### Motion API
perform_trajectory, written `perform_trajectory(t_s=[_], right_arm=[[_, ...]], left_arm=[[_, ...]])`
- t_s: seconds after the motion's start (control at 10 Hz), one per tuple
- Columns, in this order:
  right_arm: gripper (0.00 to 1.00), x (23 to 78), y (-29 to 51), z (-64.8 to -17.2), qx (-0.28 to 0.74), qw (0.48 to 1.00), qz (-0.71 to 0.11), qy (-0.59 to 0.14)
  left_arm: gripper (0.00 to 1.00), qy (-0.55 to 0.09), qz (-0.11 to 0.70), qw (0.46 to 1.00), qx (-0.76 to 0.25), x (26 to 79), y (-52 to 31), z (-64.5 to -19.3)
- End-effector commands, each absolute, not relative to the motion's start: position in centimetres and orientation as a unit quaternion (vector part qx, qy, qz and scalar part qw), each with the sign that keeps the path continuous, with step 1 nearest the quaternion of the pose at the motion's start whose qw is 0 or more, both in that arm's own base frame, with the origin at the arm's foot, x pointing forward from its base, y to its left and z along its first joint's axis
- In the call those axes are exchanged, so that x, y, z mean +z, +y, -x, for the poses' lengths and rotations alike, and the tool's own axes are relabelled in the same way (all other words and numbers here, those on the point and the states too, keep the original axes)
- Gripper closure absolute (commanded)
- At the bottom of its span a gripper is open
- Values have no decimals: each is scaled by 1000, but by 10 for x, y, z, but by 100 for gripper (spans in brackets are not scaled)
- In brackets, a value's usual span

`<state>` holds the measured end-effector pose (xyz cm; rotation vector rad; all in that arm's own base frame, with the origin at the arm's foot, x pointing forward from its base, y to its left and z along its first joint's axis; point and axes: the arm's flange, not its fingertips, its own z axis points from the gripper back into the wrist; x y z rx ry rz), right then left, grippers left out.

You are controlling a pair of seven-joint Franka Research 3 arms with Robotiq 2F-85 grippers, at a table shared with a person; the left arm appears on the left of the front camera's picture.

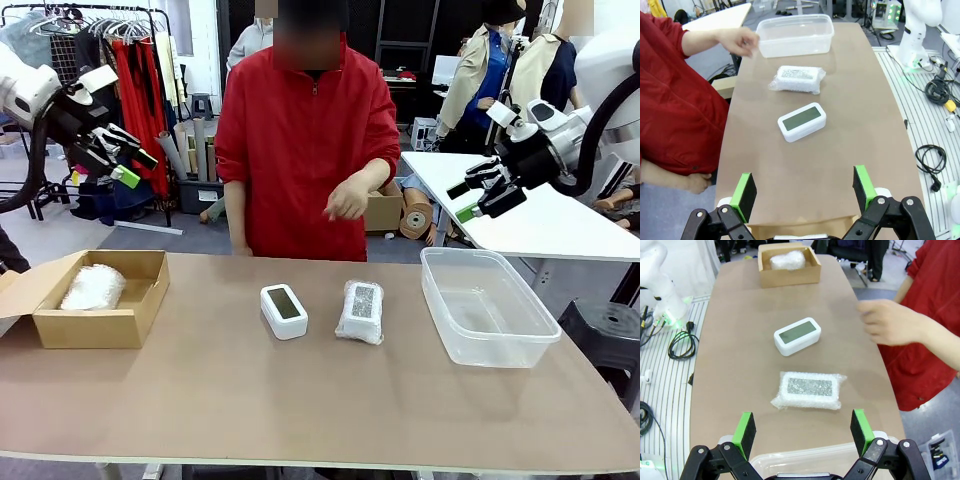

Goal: Separate and place wrapped and unwrapped clocks.
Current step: Pick up the Digital clock indicated by the person.

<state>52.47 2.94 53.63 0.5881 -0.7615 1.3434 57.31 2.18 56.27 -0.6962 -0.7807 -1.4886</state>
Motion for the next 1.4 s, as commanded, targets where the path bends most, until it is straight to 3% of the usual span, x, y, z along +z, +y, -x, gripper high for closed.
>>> perform_trajectory(t_s=[0.0, 1.3], right_arm=[[0, 539, 29, -524, 599, 675, -265, -340], [0, 536, 29, -525, 598, 678, -262, -339]], left_arm=[[0, -337, 301, 608, -653, 561, 23, -572], [0, -337, 301, 608, -653, 561, 23, -572]])
